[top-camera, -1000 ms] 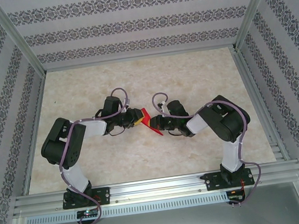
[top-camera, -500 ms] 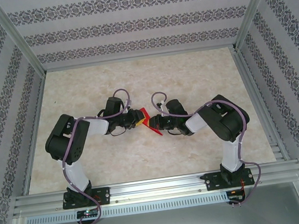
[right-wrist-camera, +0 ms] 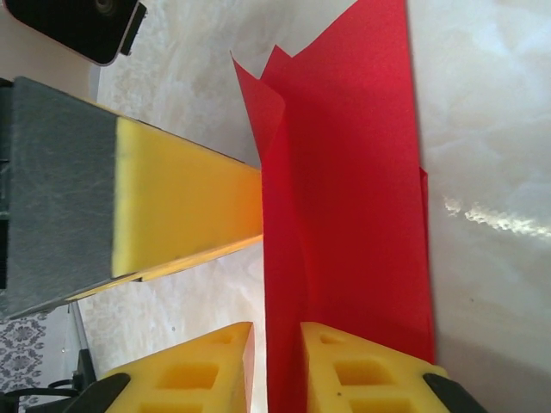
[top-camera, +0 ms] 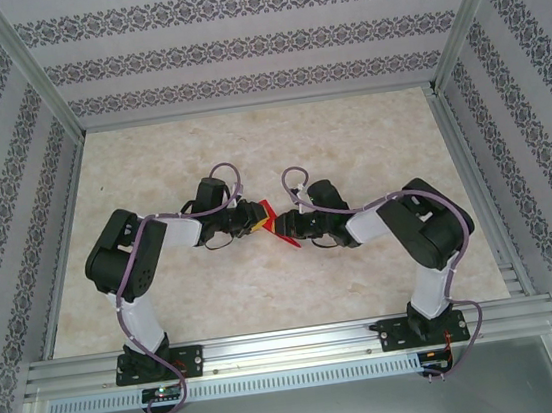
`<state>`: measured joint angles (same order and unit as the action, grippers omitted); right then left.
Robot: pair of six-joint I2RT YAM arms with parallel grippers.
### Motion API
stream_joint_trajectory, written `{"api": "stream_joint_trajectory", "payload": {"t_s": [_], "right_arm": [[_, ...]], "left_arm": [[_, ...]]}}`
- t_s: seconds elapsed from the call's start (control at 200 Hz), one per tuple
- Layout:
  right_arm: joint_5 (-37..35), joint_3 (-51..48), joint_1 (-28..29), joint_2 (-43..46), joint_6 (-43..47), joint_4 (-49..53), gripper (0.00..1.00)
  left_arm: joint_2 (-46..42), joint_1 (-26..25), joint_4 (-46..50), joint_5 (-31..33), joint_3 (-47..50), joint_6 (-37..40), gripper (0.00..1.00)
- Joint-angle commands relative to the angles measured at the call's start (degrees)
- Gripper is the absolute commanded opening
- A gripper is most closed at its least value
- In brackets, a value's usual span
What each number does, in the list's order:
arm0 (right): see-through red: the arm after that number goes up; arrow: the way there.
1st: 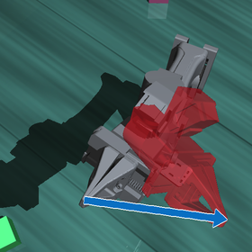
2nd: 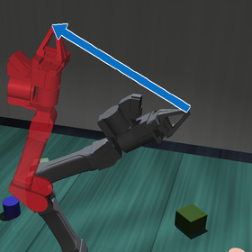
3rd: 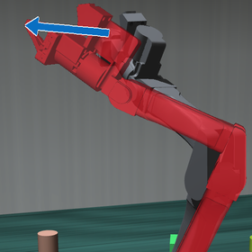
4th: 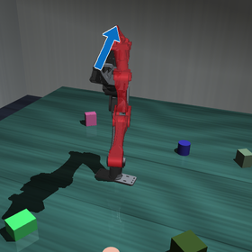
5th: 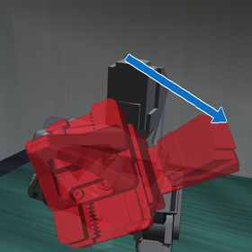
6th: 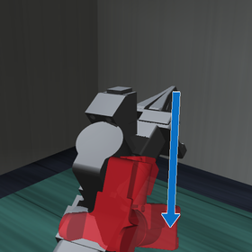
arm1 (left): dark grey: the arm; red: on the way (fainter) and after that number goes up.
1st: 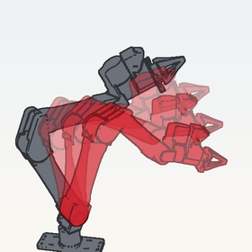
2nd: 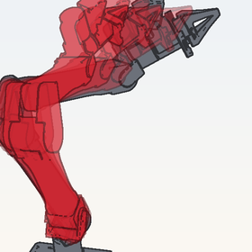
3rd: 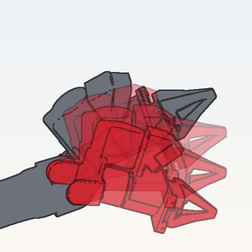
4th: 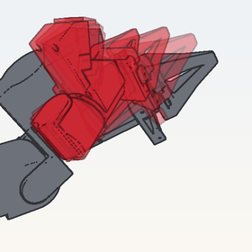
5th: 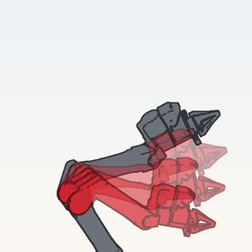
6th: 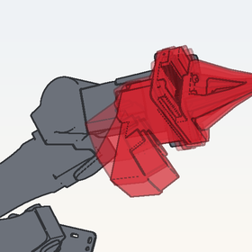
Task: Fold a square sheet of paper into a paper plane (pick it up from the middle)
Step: Fold the wing for the fifth time at the center of the table.
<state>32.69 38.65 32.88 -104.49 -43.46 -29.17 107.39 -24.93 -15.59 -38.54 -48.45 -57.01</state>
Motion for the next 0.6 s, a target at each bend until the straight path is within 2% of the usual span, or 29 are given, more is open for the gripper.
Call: {"api": "stream_joint_trajectory", "payload": {"t_s": [0.0, 0.195, 0.395, 0.599], "right_arm": [[0.5, 0.9, -0.2, 1.8, 1.8, 3.3, 0.22], [-0.3, -0.7, -0.2, 2.8, 2.2, 4.3, 0.21], [-0.7, -1.0, -0.3, 1.6, 1.8, 4.4, 0.10], [-1.3, -1.2, -0.8, -0.4, 0.7, 3.9, 0.06]], "left_arm": [[1.3, -0.7, 1.3, 0.3, -1.4, 1.6, 0.24], [1.2, -0.7, 1.9, 0.3, -1.4, 2.0, 0.24], [0.9, -0.7, 2.2, 0.2, -1.6, 2.3, 0.24], [0.4, -0.7, 2.5, -0.1, -1.7, 2.9, 0.24]]}}
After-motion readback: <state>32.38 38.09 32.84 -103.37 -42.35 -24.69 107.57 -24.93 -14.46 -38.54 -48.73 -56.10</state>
